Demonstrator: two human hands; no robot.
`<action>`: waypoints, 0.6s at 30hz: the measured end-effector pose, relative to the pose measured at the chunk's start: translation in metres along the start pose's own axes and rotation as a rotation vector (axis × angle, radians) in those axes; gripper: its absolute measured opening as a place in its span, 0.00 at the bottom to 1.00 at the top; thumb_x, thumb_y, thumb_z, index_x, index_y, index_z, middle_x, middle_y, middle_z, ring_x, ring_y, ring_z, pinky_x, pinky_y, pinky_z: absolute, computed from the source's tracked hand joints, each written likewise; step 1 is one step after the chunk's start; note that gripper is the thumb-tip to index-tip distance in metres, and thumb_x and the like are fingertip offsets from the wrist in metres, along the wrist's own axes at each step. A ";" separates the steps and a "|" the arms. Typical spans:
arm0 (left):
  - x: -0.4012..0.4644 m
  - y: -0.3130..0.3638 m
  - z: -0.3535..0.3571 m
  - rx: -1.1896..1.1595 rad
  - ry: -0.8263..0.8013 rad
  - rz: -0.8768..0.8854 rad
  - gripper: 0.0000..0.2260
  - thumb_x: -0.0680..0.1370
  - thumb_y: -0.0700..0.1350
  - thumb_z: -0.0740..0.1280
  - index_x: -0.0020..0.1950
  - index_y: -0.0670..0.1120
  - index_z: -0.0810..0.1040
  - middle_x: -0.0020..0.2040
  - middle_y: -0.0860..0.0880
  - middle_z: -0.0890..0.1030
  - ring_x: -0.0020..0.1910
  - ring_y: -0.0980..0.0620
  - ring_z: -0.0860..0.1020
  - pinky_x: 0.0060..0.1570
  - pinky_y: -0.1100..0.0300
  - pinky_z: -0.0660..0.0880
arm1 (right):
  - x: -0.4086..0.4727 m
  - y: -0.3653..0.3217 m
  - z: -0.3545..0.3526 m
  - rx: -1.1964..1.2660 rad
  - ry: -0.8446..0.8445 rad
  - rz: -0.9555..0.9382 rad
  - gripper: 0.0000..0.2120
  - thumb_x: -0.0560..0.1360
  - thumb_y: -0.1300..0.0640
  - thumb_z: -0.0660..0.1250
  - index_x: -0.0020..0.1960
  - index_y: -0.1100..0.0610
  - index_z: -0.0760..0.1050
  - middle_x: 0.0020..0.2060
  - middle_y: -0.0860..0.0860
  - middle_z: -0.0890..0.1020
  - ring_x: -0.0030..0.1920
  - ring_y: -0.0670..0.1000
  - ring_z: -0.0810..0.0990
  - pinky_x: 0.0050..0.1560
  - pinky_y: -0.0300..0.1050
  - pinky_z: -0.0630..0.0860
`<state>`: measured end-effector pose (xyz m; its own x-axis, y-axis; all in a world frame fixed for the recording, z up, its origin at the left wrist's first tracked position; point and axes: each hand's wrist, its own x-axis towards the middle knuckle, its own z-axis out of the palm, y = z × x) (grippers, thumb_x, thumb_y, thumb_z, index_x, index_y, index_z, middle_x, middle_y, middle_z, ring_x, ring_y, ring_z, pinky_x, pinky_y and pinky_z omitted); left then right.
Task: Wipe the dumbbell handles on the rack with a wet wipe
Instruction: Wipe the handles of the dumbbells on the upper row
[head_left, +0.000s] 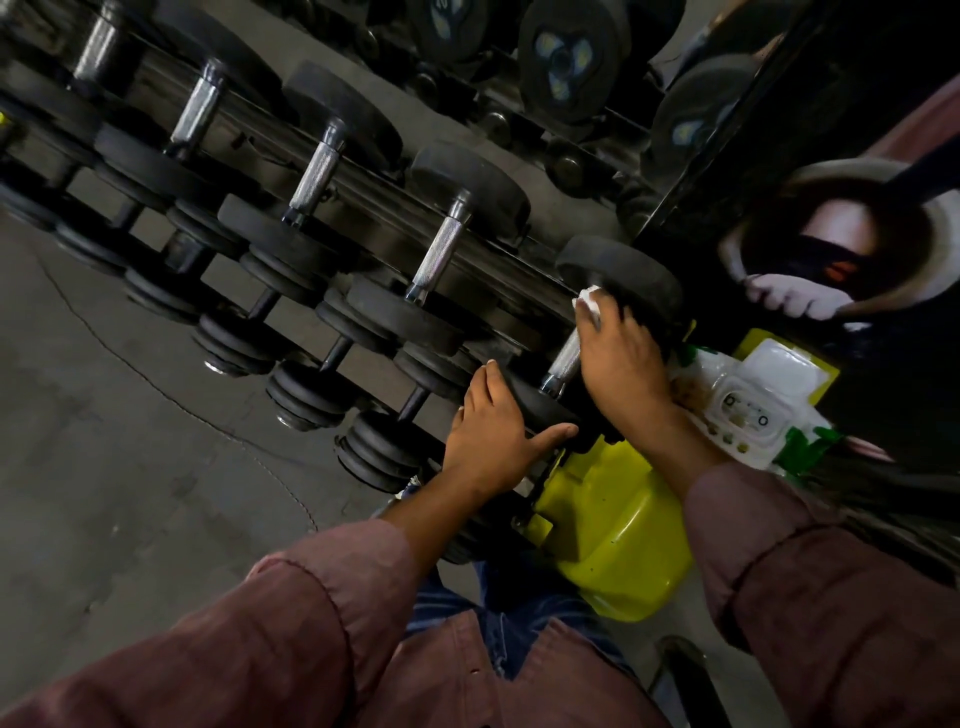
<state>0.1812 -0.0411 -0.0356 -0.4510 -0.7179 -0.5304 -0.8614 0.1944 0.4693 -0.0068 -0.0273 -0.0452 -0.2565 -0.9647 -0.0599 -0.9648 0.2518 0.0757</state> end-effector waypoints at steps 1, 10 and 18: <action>0.000 0.001 0.000 0.000 0.003 0.000 0.60 0.68 0.79 0.60 0.83 0.41 0.42 0.84 0.43 0.46 0.82 0.46 0.47 0.80 0.46 0.55 | 0.001 -0.005 0.000 0.032 -0.019 -0.018 0.19 0.75 0.61 0.61 0.65 0.60 0.75 0.66 0.59 0.72 0.56 0.61 0.77 0.47 0.52 0.77; -0.002 0.002 -0.001 0.002 0.011 0.010 0.58 0.69 0.78 0.61 0.83 0.41 0.42 0.84 0.43 0.47 0.82 0.46 0.47 0.80 0.46 0.55 | -0.001 0.011 -0.002 0.364 -0.062 -0.034 0.18 0.78 0.55 0.58 0.66 0.51 0.76 0.65 0.54 0.73 0.57 0.60 0.77 0.55 0.53 0.77; -0.003 0.002 -0.001 -0.016 0.038 0.012 0.59 0.68 0.77 0.63 0.83 0.40 0.44 0.84 0.43 0.48 0.82 0.46 0.49 0.80 0.47 0.55 | -0.021 -0.009 -0.001 0.846 0.152 0.431 0.22 0.79 0.66 0.62 0.72 0.56 0.72 0.68 0.59 0.70 0.68 0.55 0.72 0.66 0.33 0.65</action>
<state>0.1807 -0.0394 -0.0325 -0.4521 -0.7403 -0.4976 -0.8517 0.1926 0.4873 0.0073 -0.0089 -0.0440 -0.6456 -0.7613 -0.0609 -0.5274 0.5020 -0.6855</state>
